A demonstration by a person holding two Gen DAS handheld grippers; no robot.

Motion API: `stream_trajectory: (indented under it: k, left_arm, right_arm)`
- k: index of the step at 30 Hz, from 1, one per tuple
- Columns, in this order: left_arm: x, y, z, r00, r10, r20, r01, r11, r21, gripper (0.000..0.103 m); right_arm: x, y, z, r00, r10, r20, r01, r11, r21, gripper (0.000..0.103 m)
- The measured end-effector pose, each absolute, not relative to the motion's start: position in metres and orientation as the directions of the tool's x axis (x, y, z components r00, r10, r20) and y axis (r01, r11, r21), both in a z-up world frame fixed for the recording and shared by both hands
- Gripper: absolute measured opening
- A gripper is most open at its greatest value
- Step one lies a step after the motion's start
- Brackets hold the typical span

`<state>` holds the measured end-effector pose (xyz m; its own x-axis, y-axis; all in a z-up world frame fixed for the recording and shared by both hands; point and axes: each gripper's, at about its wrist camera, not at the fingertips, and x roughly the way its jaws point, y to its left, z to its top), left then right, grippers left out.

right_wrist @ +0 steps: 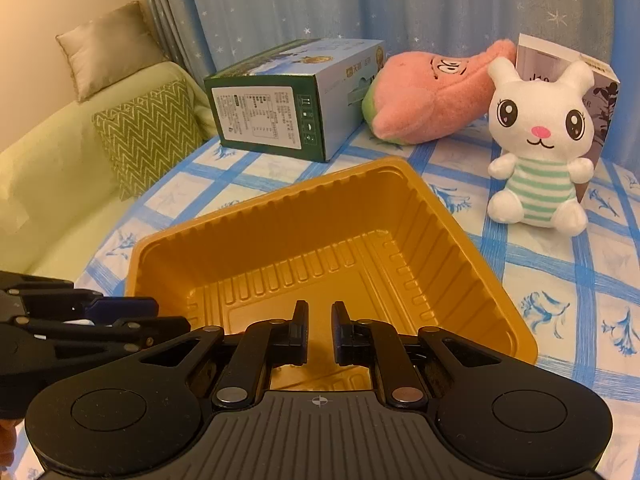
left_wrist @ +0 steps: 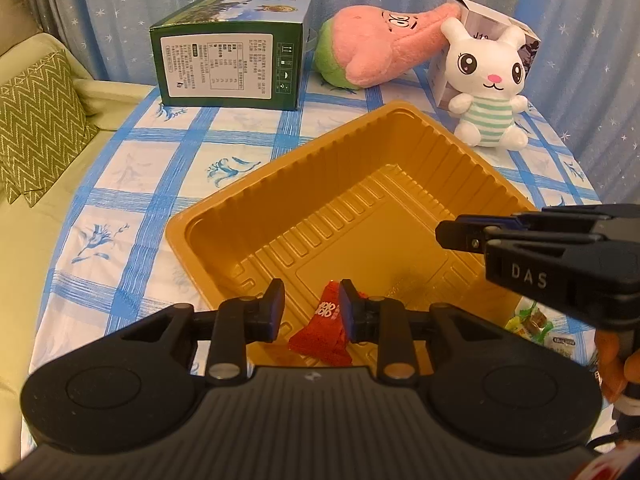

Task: Organize snacks
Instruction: 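Carry both candies over the orange tray and open both grippers, then withdraw both grippers back toward the snack pile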

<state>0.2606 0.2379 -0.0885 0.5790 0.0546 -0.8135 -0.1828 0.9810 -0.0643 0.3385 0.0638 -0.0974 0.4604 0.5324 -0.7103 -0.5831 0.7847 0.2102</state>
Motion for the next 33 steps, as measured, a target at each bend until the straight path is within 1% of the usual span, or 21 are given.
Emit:
stream_trajectory:
  k: [1, 2, 3, 4, 5, 6, 14, 20, 33]
  left_arm:
    - [0.259, 0.238, -0.088, 0.581, 0.057, -0.812, -0.185, 0.981, -0.063, 0.031]
    - [0.257, 0.237, -0.086, 0.584, 0.059, -0.810, -0.185, 0.981, -0.063, 0.031]
    - [0.255, 0.237, -0.085, 0.585, 0.059, -0.809, -0.185, 0.981, -0.062, 0.031]
    - [0.253, 0.236, -0.084, 0.587, 0.060, -0.808, -0.185, 0.981, -0.062, 0.031]
    - [0.251, 0.235, -0.082, 0.589, 0.061, -0.806, -0.186, 0.981, -0.062, 0.033]
    - [0.248, 0.234, -0.080, 0.592, 0.061, -0.804, -0.185, 0.981, -0.062, 0.035]
    - [0.220, 0.213, -0.063, 0.610, 0.069, -0.789, -0.189, 0.980, -0.061, 0.035]
    - [0.192, 0.178, -0.050, 0.622, 0.067, -0.781, -0.182, 0.981, -0.061, 0.037]
    - [0.136, 0.098, -0.042, 0.625, 0.011, -0.781, -0.111, 0.991, -0.075, 0.041]
  right_arm:
    - [0.338, 0.062, -0.096, 0.461, 0.537, -0.707, -0.582, 0.784, 0.216, 0.015]
    - [0.336, 0.061, -0.095, 0.465, 0.535, -0.705, -0.580, 0.786, 0.213, 0.019]
    - [0.335, 0.059, -0.094, 0.471, 0.531, -0.704, -0.578, 0.789, 0.208, 0.027]
    - [0.333, 0.057, -0.093, 0.477, 0.528, -0.703, -0.575, 0.792, 0.206, 0.032]
    - [0.330, 0.054, -0.091, 0.482, 0.529, -0.698, -0.570, 0.795, 0.209, 0.043]
    - [0.328, 0.050, -0.089, 0.489, 0.533, -0.691, -0.563, 0.797, 0.216, 0.049]
    - [0.304, 0.012, -0.074, 0.502, 0.551, -0.667, -0.538, 0.803, 0.258, 0.053]
    - [0.275, -0.031, -0.064, 0.508, 0.555, -0.659, -0.523, 0.806, 0.276, 0.053]
    - [0.204, -0.123, -0.054, 0.518, 0.536, -0.666, -0.503, 0.821, 0.270, 0.054]
